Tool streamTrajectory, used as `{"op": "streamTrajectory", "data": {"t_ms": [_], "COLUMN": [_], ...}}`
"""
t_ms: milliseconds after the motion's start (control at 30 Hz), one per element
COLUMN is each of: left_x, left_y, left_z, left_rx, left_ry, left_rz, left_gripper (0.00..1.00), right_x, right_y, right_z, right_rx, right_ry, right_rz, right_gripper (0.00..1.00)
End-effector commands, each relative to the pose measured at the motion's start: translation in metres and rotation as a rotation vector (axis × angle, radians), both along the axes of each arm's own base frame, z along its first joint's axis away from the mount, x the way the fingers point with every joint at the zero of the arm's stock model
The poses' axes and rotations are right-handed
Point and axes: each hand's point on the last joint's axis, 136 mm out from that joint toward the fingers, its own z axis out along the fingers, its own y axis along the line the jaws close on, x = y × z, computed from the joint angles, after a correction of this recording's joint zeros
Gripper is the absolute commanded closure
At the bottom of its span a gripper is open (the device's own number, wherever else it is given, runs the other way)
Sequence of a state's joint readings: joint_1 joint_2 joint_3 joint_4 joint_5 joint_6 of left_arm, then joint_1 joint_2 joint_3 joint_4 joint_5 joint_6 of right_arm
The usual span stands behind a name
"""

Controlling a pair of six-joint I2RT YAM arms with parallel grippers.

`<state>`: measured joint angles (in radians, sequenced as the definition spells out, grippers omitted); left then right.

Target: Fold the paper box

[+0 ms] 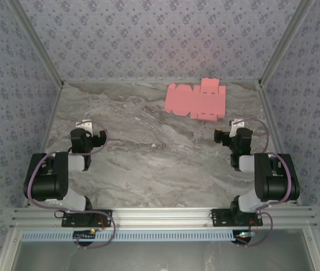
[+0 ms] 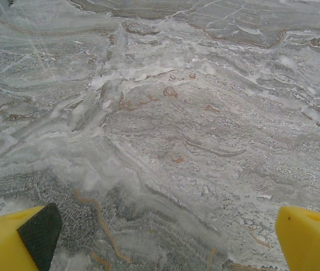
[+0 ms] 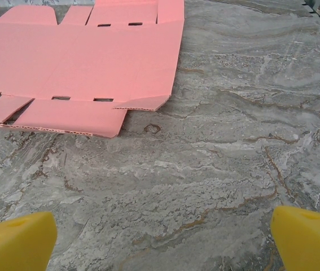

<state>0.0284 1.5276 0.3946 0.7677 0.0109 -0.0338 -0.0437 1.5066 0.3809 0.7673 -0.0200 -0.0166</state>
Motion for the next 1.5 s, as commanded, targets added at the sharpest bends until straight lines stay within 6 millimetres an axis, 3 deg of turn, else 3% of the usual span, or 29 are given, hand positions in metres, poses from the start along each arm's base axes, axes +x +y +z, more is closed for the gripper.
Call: {"op": "streamTrajectory", "data": {"t_ms": [0,200,300,367,433,500,567,600,667,700,733,767,900,1033,1133,1333,1367,1467], "left_x": [0.01,0.012,0.009,0.0,-0.013,-0.027,-0.045,-0.053,-0.075,-0.096,-0.112,-0.117,-0.116,-0.12,-0.134,-0.153,-0.155,-0.156], "left_y": [0.001,0.005,0.006,0.002,-0.005,0.001,0.008,0.012,0.04,0.056,0.065,0.066,0.034,-0.012,-0.035,-0.044,-0.044,-0.039], "left_z": [0.015,0.022,0.038,0.056,0.08,0.1,0.111,0.114,0.113,0.105,0.1,0.097,0.095,0.108,0.11,0.097,0.097,0.104], "left_rx": [0.009,0.011,0.0,-0.022,-0.056,-0.139,-0.215,-0.21,-0.235,-0.261,-0.283,-0.308,-0.447,-0.515,-0.553,-0.569,-0.563,-0.541], "left_ry": [-0.055,-0.051,0.007,-0.002,-0.03,-0.008,0.058,0.087,0.126,0.177,0.22,0.243,0.299,0.339,0.408,0.471,0.466,0.41], "left_rz": [-0.006,0.021,0.039,0.033,0.031,0.112,0.203,0.236,0.46,0.608,0.7,0.704,0.54,0.26,0.144,0.116,0.113,0.126], "left_gripper": [0.01,0.01,0.01,0.01,0.01,0.01,0.01,0.01,0.01,0.01,0.01,0.01,0.01,0.01,0.01,0.01,0.01,0.01], "right_x": [0.007,0.007,0.01,0.008,0.003,-0.008,-0.04,-0.048,-0.055,-0.055,-0.051,-0.045,-0.005,0.058,0.068,0.07,0.072,0.078], "right_y": [0.0,0.001,0.01,0.007,-0.004,-0.023,-0.053,-0.058,-0.035,-0.016,0.003,0.017,0.064,0.095,0.09,0.088,0.09,0.096], "right_z": [0.007,0.012,0.039,0.069,0.098,0.109,0.1,0.096,0.072,0.062,0.056,0.052,0.034,0.03,0.014,-0.029,-0.034,-0.042], "right_rx": [0.001,0.007,0.008,0.036,0.13,0.259,0.446,0.53,0.729,0.824,0.888,0.92,1.049,1.098,1.05,1.078,1.089,1.104], "right_ry": [-0.027,-0.028,0.025,0.019,0.027,0.103,0.234,0.282,0.429,0.495,0.54,0.569,0.625,0.698,0.727,0.801,0.807,0.841], "right_rz": [0.009,0.023,0.07,0.012,-0.103,-0.304,-0.679,-0.773,-0.853,-0.886,-0.892,-0.893,-0.915,-0.806,-0.897,-1.046,-1.042,-1.02], "right_gripper": [0.0,0.0,0.0,0.0,0.0,0.0,0.0,0.0,0.0,0.0,0.0,0.0,0.02,0.11,0.11,0.09,0.13,0.39]}}
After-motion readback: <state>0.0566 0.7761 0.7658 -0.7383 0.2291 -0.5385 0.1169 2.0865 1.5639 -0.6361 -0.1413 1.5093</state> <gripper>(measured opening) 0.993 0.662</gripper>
